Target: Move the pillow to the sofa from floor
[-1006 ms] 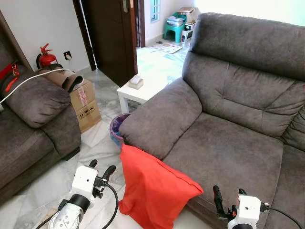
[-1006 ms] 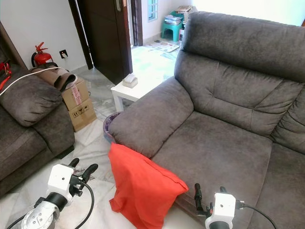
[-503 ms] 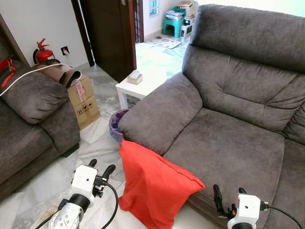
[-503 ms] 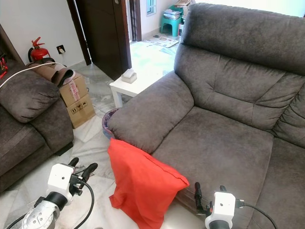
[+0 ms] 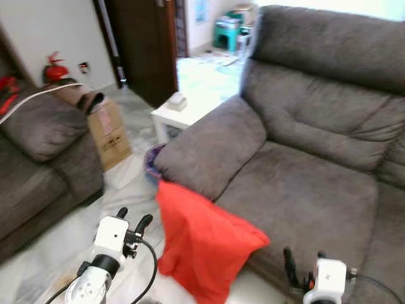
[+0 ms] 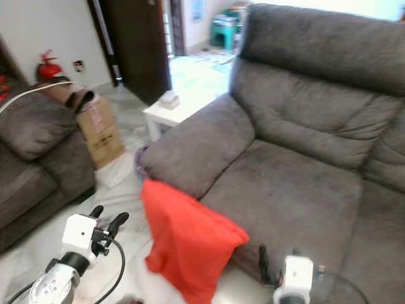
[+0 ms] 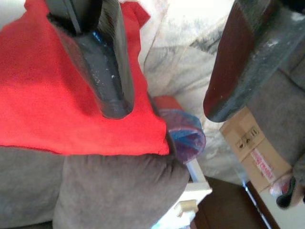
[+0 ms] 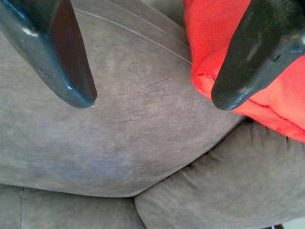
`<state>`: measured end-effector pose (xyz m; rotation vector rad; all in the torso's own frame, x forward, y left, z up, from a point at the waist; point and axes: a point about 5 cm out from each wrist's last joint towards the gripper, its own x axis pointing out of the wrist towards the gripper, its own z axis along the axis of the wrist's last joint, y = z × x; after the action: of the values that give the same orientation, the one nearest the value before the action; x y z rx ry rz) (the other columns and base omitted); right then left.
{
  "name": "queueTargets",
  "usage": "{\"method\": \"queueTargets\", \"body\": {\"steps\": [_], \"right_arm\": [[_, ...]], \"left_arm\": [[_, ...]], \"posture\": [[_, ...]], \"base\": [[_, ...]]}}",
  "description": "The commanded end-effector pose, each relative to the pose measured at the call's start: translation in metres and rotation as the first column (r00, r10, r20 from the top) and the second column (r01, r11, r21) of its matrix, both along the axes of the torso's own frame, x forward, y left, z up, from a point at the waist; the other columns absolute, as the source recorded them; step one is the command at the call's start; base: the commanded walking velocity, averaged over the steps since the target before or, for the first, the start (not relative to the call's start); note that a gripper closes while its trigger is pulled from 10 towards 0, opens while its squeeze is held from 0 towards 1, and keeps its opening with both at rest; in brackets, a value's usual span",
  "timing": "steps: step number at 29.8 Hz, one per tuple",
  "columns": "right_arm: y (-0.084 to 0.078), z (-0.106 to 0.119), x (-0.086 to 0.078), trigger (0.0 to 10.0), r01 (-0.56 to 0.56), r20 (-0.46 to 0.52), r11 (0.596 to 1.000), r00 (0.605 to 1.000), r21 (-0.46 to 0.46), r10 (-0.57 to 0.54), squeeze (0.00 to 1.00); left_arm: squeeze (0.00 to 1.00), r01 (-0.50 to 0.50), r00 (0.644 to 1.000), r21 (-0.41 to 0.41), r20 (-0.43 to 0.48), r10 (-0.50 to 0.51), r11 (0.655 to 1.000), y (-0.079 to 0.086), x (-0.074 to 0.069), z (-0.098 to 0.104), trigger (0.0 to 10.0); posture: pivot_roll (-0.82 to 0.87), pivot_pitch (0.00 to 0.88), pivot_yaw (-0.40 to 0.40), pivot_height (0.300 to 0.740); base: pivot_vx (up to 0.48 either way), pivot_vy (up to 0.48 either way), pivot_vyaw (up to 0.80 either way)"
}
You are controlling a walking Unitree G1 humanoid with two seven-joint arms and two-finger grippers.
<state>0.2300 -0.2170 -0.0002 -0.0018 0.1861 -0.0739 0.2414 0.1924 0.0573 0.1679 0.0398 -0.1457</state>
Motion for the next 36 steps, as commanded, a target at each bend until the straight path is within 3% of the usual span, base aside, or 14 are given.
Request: {"method": "queueTargets", "body": {"steps": [1, 19, 34, 36], "right_arm": [[0.0008, -0.0019, -0.0038, 10.0, 0.000, -0.004, 1.000, 1.000, 0.002, 0.000, 0.00], [0.0028, -0.0041, -0.0025, 10.0, -0.011, -0.030, 1.000, 0.999, 0.000, 0.011, 0.00], [0.0036, -0.0046, -0.0032, 10.0, -0.011, -0.029, 1.000, 1.000, 0.006, 0.011, 0.00], [0.0043, -0.0072, -0.0027, 10.0, -0.010, -0.055, 1.000, 0.998, 0.001, 0.010, 0.00]], "left_arm": [[0.00, -0.011, 1.000, -0.004, 0.018, 0.011, 1.000, 0.0031, 0.0028, 0.0046, 10.0], [0.00, -0.011, 1.000, -0.003, 0.018, 0.011, 1.000, 0.0039, 0.0032, 0.0049, 10.0], [0.00, -0.011, 1.000, -0.001, 0.013, 0.011, 1.000, 0.0039, 0.0029, 0.0041, 10.0], [0.00, -0.013, 1.000, 0.000, 0.012, 0.013, 1.000, 0.0042, 0.0029, 0.0038, 10.0]], "posture": [[-0.02, 0.110, 0.042, 0.643], [-0.02, 0.109, 0.045, 0.643], [-0.02, 0.111, 0.046, 0.628], [-0.02, 0.111, 0.046, 0.609]], "base": [[0.000, 0.000, 0.00], [0.000, 0.000, 0.00], [0.000, 0.000, 0.00], [0.000, 0.000, 0.00]]}}
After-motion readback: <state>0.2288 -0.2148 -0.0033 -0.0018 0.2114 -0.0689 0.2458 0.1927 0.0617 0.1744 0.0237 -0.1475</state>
